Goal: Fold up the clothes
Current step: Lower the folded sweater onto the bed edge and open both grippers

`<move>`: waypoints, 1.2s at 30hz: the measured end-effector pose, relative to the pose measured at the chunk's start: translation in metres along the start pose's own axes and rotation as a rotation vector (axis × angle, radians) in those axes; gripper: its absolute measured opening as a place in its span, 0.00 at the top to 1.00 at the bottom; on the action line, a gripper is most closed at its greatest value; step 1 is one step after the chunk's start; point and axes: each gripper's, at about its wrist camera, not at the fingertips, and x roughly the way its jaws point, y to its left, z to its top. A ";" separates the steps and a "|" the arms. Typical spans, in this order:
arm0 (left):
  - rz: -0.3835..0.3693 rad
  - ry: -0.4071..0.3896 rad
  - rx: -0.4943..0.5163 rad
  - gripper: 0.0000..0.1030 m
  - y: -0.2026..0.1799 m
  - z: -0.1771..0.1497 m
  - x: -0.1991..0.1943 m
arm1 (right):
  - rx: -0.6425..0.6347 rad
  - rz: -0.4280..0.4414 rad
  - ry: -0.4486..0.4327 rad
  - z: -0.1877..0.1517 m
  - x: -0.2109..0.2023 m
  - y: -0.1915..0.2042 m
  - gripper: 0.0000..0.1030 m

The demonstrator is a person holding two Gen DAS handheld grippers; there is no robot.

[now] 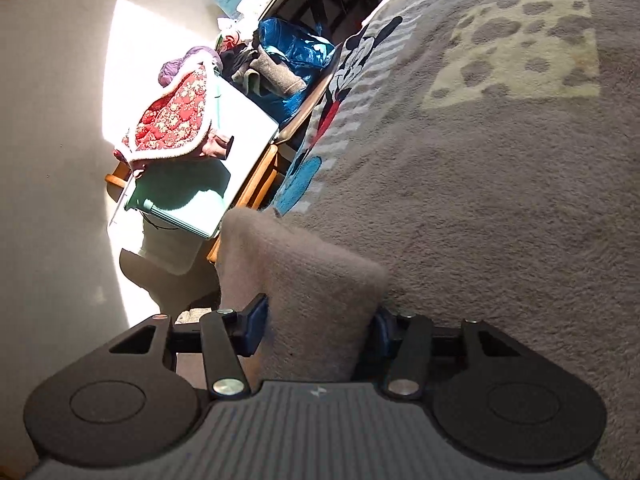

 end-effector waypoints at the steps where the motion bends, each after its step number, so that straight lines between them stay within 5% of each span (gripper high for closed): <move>1: 0.012 0.006 0.008 0.45 -0.002 0.000 -0.005 | -0.013 -0.004 -0.006 0.000 -0.010 0.002 0.45; 8: 0.095 0.050 0.067 0.23 -0.019 -0.003 -0.036 | -0.190 -0.051 0.001 -0.007 -0.080 0.027 0.24; 15: 0.218 0.124 0.311 0.01 -0.070 -0.026 -0.064 | -0.317 -0.135 0.036 -0.045 -0.155 0.060 0.01; 25: 0.429 0.094 0.851 0.00 -0.148 -0.062 -0.102 | -0.453 -0.351 0.017 -0.091 -0.212 0.093 0.00; 36: 0.460 0.011 1.031 0.00 -0.185 -0.080 -0.166 | -0.500 -0.419 -0.016 -0.126 -0.259 0.116 0.00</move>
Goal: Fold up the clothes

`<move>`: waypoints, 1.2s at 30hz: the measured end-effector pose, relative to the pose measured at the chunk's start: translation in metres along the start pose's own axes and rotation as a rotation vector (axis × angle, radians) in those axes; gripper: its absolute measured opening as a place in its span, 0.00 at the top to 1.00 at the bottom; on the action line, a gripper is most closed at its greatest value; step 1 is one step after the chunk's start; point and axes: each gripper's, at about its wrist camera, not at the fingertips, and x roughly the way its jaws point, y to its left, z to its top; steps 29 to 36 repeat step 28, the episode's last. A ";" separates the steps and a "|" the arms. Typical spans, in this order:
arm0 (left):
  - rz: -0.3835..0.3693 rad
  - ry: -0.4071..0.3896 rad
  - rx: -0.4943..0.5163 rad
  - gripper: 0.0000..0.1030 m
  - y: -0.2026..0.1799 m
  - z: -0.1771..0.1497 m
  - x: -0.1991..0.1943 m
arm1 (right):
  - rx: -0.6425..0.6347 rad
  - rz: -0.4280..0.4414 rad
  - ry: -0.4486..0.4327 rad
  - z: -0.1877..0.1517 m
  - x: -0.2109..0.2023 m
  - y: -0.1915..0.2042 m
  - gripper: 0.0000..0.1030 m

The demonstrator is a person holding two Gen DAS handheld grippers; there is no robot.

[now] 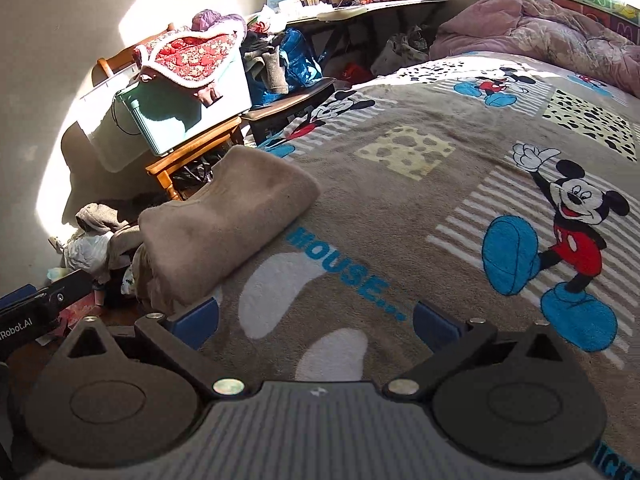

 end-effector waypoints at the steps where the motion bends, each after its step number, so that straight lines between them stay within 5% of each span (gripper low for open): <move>1: 0.012 -0.005 0.015 0.00 -0.002 0.000 -0.005 | -0.005 -0.005 -0.003 -0.002 -0.004 0.001 0.00; 17: 0.052 -0.016 0.107 0.00 -0.008 -0.010 -0.044 | -0.114 -0.061 -0.103 -0.023 -0.053 0.029 0.00; 36: 0.093 -0.055 0.119 0.01 -0.012 -0.013 -0.061 | -0.101 -0.045 -0.112 -0.035 -0.063 0.025 0.00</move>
